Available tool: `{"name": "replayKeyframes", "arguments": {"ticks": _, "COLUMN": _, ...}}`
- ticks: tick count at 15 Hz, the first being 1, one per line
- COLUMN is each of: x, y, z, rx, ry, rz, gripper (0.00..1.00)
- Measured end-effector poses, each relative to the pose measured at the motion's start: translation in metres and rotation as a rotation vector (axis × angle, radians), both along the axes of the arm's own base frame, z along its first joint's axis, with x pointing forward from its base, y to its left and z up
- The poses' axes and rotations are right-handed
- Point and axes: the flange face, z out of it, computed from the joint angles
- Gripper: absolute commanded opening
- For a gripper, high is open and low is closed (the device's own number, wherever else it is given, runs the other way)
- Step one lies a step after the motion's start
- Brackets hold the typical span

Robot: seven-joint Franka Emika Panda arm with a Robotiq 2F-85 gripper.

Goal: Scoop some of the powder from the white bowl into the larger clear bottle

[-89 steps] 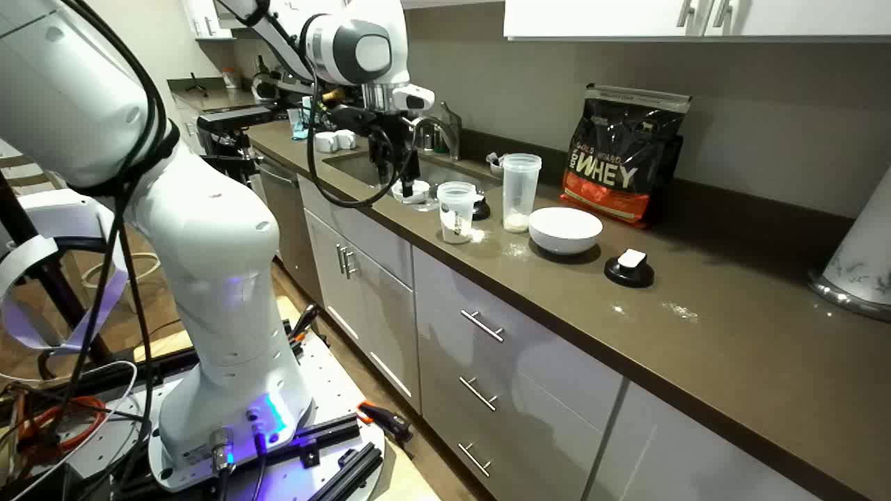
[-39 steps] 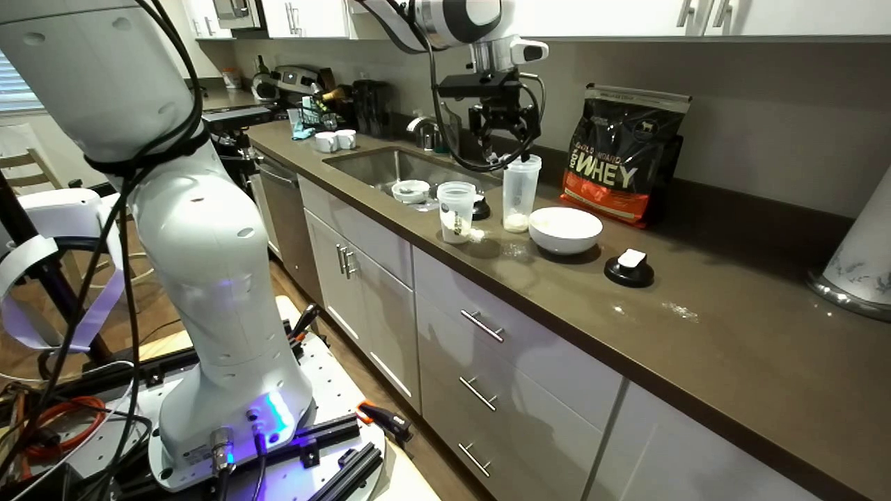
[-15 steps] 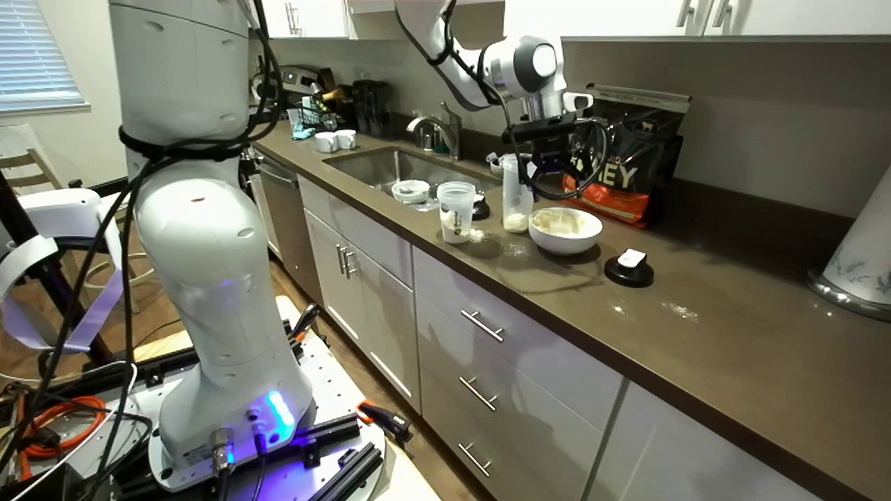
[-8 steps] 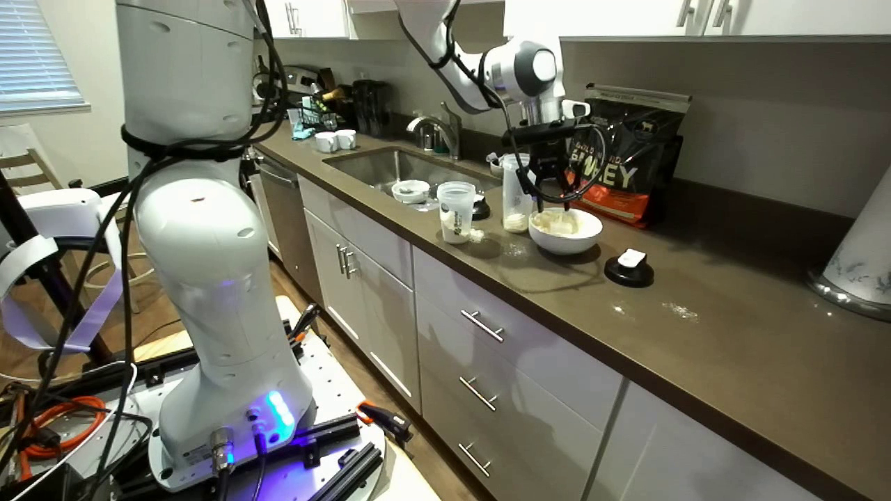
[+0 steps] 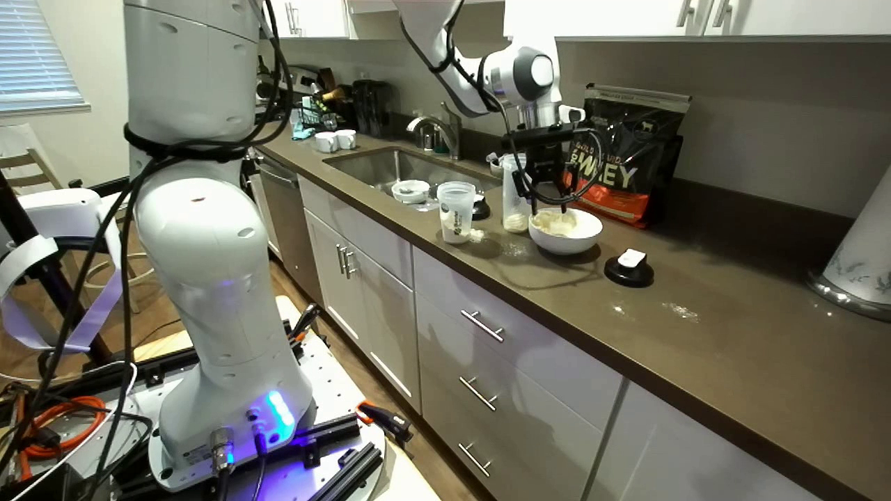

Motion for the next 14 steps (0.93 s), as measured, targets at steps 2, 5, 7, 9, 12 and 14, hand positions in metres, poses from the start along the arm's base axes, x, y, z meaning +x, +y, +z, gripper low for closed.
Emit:
{"name": "replayKeyframes", "arguments": {"ticks": 2, "x": 0.002, "y": 0.002, "z": -0.003, "rx": 0.001, "ry": 0.004, "rz": 0.007, "gripper": 0.36}}
{"name": "replayKeyframes", "arguments": {"ticks": 5, "x": 0.007, "y": 0.002, "z": -0.005, "rx": -0.001, "ry": 0.013, "rz": 0.021, "gripper": 0.18}}
{"name": "replayKeyframes", "arguments": {"ticks": 7, "x": 0.011, "y": 0.001, "z": -0.005, "rx": -0.003, "ry": 0.019, "rz": 0.025, "gripper": 0.19}}
{"name": "replayKeyframes", "arguments": {"ticks": 9, "x": 0.017, "y": 0.000, "z": -0.004, "rx": -0.006, "ry": 0.024, "rz": 0.030, "gripper": 0.26}}
{"name": "replayKeyframes", "arguments": {"ticks": 12, "x": 0.022, "y": -0.001, "z": -0.004, "rx": -0.010, "ry": 0.034, "rz": 0.033, "gripper": 0.55}}
{"name": "replayKeyframes", "arguments": {"ticks": 14, "x": 0.025, "y": -0.001, "z": -0.004, "rx": -0.013, "ry": 0.046, "rz": 0.036, "gripper": 0.59}}
